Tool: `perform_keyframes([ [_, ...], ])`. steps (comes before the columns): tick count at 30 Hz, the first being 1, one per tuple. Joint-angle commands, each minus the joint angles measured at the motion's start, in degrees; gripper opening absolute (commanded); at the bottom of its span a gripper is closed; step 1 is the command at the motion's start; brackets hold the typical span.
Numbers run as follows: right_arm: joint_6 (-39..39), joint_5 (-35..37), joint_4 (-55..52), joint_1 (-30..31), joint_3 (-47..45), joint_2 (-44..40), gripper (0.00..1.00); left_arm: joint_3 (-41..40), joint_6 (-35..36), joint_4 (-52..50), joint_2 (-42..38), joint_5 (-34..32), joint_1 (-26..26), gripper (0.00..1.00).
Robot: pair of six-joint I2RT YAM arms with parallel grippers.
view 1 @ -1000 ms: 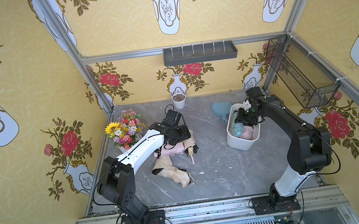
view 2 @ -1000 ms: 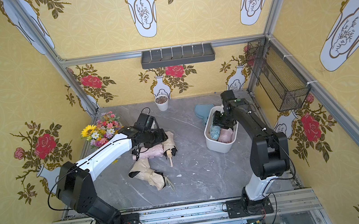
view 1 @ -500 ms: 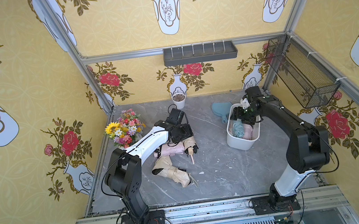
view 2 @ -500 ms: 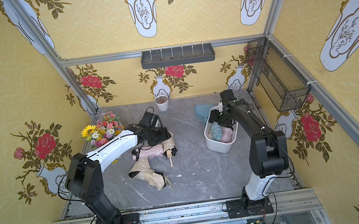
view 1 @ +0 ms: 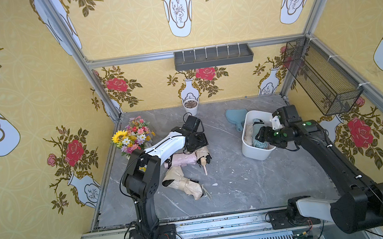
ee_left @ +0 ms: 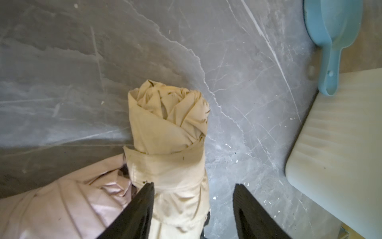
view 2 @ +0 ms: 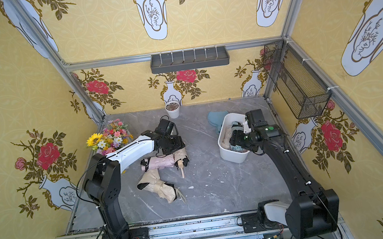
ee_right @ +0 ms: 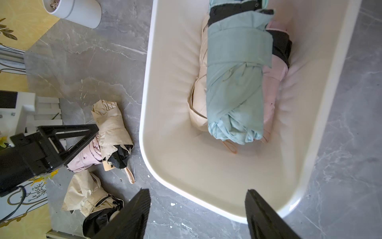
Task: Put the umbrella into the storage box
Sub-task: Place the umbrella in the storage box, then pick up the umbrella from the center of the board.
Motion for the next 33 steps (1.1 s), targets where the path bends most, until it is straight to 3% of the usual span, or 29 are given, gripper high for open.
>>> perform_keyframes([
  [1,0.6,0.6,-0.9,-0.1,0.2,-1.2,0.78,2.0,0.9,-3.8,2.7,-3.1,0.0,0.69],
  [8,1.0,0.2,-0.5,-0.2,0.8,-0.7,0.79,5.9,-0.2,-8.7,6.8,-5.6,0.0,0.71],
  [15,1.5,-0.8,1.1,-0.3,-0.4,-0.1,0.79,5.7,-0.8,-7.3,9.2,-3.1,-0.1,0.7],
  [17,1.3,-0.9,1.1,-0.4,-0.3,0.2,0.79,5.4,-0.8,-6.7,9.4,-2.3,-0.1,0.64],
  [21,1.2,-0.2,1.3,-0.5,-0.9,0.2,0.79,4.5,-1.1,-5.3,8.2,-1.7,-0.1,0.4],
  [26,1.6,-0.1,1.0,-1.3,-2.3,-0.3,0.79,4.1,-1.0,-5.3,6.6,-1.1,-0.1,0.31],
  [33,2.4,-1.4,-0.4,-5.0,-3.9,-1.9,0.79,4.0,-1.8,-6.0,-0.2,-0.3,-1.3,0.25],
])
